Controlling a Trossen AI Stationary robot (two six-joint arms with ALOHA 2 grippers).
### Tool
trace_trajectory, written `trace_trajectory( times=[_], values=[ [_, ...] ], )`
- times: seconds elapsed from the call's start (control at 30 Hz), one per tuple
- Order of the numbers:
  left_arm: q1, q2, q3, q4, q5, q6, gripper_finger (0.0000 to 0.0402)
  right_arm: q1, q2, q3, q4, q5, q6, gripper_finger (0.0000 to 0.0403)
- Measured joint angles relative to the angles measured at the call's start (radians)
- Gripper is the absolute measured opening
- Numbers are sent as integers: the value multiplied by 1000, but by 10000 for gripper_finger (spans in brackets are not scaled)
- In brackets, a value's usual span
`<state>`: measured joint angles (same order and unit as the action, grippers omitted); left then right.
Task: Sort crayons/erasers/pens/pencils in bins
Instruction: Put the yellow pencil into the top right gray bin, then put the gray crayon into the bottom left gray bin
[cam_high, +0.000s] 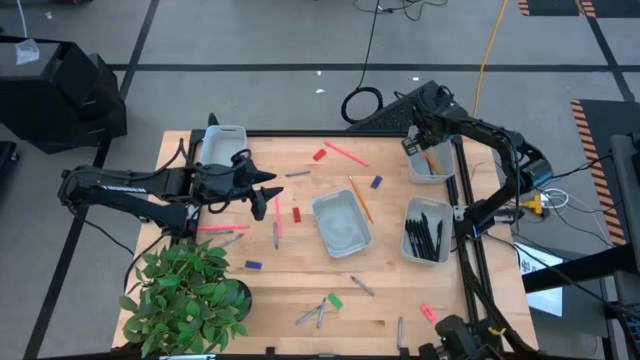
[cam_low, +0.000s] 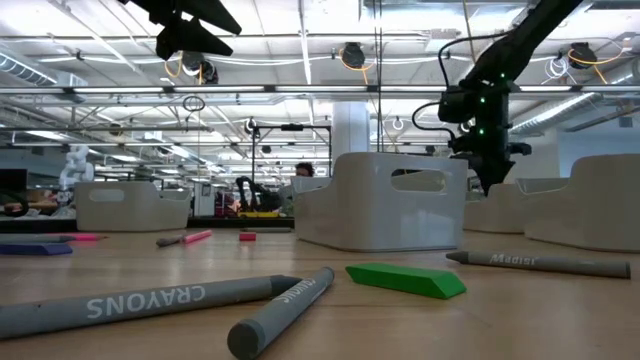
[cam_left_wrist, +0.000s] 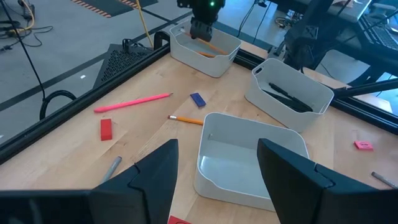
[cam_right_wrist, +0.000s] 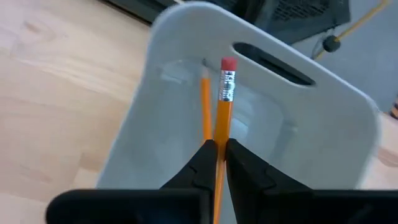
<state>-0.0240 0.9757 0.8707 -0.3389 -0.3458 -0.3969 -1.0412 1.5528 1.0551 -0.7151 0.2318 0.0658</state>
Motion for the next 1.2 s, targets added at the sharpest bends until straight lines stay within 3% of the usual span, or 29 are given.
trace_trajectory(
  times=[0.3, 0.53, 1.0, 1.2],
  values=[
    [0, 0, 0, 0, 0, 0, 223, 3, -12, -30, 46, -2, 26, 70],
    [0, 0, 0, 0, 0, 0, 223, 64, -143, -31, 93, -2, 86, 99],
    [0, 0, 0, 0, 0, 0, 223, 322, -495, -31, 79, -4, 229, 96],
    [0, 0, 0, 0, 0, 0, 223, 477, -572, -31, -20, -80, 267, 96]
  ],
)
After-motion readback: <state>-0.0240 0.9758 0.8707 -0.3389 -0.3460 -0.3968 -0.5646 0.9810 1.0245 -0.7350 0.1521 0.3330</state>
